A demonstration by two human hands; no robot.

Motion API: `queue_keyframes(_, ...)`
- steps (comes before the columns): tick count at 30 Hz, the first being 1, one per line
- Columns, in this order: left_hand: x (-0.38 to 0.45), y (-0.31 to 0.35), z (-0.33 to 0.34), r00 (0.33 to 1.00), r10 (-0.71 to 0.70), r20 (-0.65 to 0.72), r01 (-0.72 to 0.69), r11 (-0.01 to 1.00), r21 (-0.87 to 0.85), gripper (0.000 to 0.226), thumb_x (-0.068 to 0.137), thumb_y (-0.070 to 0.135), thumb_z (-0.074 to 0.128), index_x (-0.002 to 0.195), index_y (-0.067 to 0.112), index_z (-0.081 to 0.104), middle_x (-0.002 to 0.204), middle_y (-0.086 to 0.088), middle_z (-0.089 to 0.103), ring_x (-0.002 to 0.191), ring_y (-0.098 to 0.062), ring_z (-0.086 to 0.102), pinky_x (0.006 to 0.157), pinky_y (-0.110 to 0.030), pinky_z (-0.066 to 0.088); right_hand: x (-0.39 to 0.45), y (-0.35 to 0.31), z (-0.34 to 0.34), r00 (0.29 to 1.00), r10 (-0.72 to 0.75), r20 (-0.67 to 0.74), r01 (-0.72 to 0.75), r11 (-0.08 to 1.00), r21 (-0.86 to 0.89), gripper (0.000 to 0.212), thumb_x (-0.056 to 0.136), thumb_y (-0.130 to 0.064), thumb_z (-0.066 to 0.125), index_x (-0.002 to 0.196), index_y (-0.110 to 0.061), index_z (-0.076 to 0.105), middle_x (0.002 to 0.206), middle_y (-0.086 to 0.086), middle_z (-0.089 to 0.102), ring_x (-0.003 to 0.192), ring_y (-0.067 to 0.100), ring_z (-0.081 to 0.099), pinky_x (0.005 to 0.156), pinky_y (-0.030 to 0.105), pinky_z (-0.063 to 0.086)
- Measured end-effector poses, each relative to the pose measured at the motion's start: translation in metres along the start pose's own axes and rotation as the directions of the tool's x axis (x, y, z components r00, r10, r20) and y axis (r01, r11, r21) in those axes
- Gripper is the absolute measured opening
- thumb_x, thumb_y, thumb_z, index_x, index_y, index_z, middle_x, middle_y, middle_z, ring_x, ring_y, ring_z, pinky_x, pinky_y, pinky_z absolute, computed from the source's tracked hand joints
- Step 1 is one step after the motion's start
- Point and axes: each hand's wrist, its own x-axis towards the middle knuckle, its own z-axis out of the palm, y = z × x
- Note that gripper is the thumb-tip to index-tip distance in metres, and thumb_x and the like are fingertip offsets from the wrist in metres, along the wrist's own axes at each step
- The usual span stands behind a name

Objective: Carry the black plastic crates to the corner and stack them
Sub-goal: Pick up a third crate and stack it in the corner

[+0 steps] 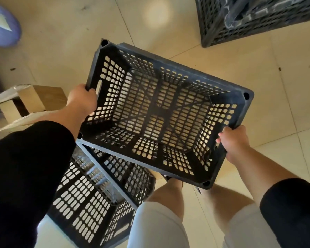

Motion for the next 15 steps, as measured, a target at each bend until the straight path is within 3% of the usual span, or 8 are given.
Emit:
queue_keyframes(4,-0.035,0.005,-0.019,0.999,-0.015,0.045,0.017,0.999,-0.041,0.033,0.105,0.032,0.049,0.117,0.008,0.068,0.107,-0.017,0.073,0.097,-0.041,0.07,0.09,-0.052,0.061,-0.012,-0.014,-0.039,1.0,-0.01,-0.007,0.01,1.0,0.001,0.039,0.098,-0.016,0.057,0.134,0.0,0.053,0.121,0.026,0.068,0.088,0.035,0.067,0.081,0.049,0.058)
queue_keyframes(7,-0.072,0.009,-0.039,0.995,-0.025,0.098,0.033,0.997,-0.075,0.029,0.105,0.038,0.052,0.113,0.013,0.065,0.105,-0.013,0.072,0.098,-0.038,0.069,0.088,-0.046,0.057,-0.033,-0.017,-0.077,0.999,-0.034,-0.028,0.033,0.999,-0.027,0.019,0.099,-0.02,0.059,0.107,-0.004,0.064,0.108,0.022,0.073,0.079,0.027,0.066,0.073,0.043,0.06)
queue_keyframes(9,-0.098,0.009,-0.054,0.99,-0.041,0.133,0.064,0.983,-0.17,0.025,0.106,0.039,0.055,0.118,0.019,0.063,0.099,-0.009,0.07,0.097,-0.035,0.067,0.088,-0.042,0.053,-0.054,-0.018,-0.104,0.999,-0.039,-0.034,0.038,0.998,-0.042,0.014,0.099,-0.024,0.06,0.093,-0.011,0.064,0.108,0.02,0.077,0.077,0.025,0.068,0.078,0.046,0.062)
queue_keyframes(13,-0.156,0.007,-0.089,0.974,-0.073,0.216,0.134,0.949,-0.287,0.028,0.107,0.035,0.055,0.106,0.009,0.066,0.088,-0.008,0.071,0.087,-0.03,0.067,0.094,-0.047,0.053,-0.1,-0.016,-0.157,0.997,-0.08,-0.015,0.079,0.997,-0.023,0.015,0.102,-0.023,0.058,0.098,-0.011,0.065,0.112,0.025,0.075,0.077,0.025,0.066,0.074,0.043,0.059)
queue_keyframes(15,-0.19,0.006,-0.11,0.97,-0.076,0.232,0.146,0.941,-0.305,0.028,0.106,0.031,0.055,0.1,0.007,0.067,0.084,-0.011,0.07,0.084,-0.028,0.064,0.097,-0.049,0.053,-0.128,-0.015,-0.183,0.998,-0.062,-0.016,0.062,0.998,-0.001,0.021,0.105,-0.024,0.055,0.111,-0.007,0.066,0.115,0.023,0.074,0.085,0.026,0.068,0.082,0.045,0.06)
